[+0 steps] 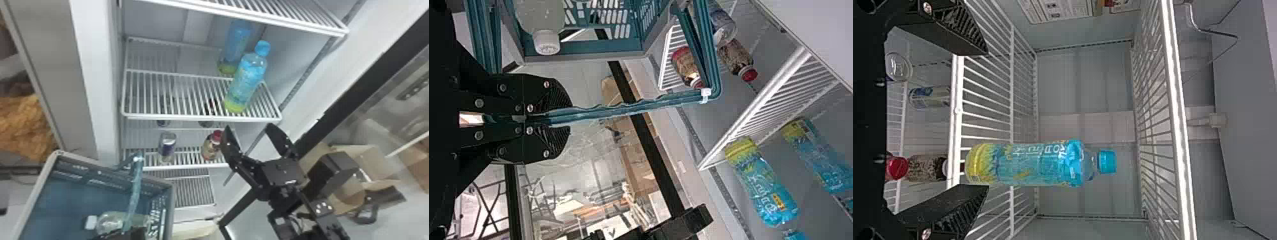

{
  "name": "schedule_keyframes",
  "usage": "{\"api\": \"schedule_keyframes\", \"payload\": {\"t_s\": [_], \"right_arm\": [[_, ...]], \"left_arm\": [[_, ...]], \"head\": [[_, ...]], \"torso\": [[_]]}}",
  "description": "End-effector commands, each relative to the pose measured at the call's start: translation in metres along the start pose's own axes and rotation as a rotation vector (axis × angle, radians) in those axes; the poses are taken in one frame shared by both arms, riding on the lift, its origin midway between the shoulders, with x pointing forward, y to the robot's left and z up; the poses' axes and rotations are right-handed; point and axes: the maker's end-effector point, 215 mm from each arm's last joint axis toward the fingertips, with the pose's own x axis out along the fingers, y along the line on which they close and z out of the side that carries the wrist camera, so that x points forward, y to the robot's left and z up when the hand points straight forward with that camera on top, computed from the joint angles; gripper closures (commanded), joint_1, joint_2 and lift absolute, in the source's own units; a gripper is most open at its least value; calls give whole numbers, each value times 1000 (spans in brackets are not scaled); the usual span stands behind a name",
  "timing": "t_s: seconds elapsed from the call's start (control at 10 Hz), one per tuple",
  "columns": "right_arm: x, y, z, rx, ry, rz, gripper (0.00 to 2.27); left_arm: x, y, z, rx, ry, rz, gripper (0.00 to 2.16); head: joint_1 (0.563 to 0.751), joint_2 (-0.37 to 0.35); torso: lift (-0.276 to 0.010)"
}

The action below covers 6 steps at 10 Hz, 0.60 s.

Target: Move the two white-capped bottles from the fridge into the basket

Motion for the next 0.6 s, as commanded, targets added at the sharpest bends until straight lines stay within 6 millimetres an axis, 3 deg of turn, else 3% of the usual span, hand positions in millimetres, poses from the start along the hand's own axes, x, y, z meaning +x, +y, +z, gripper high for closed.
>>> {"api": "schedule_keyframes", "payload": {"t_s": [0.0, 0.5], "right_arm": [[0, 0, 1, 0, -2, 0, 85], [-1, 0, 3, -3, -4, -2, 85]], "left_arm": [[0, 0, 0, 0, -1, 0, 1214], [-1, 0, 0, -3, -1, 0, 1213]], "head": [[695, -350], [695, -350]], "torso": [[0], [0]]}}
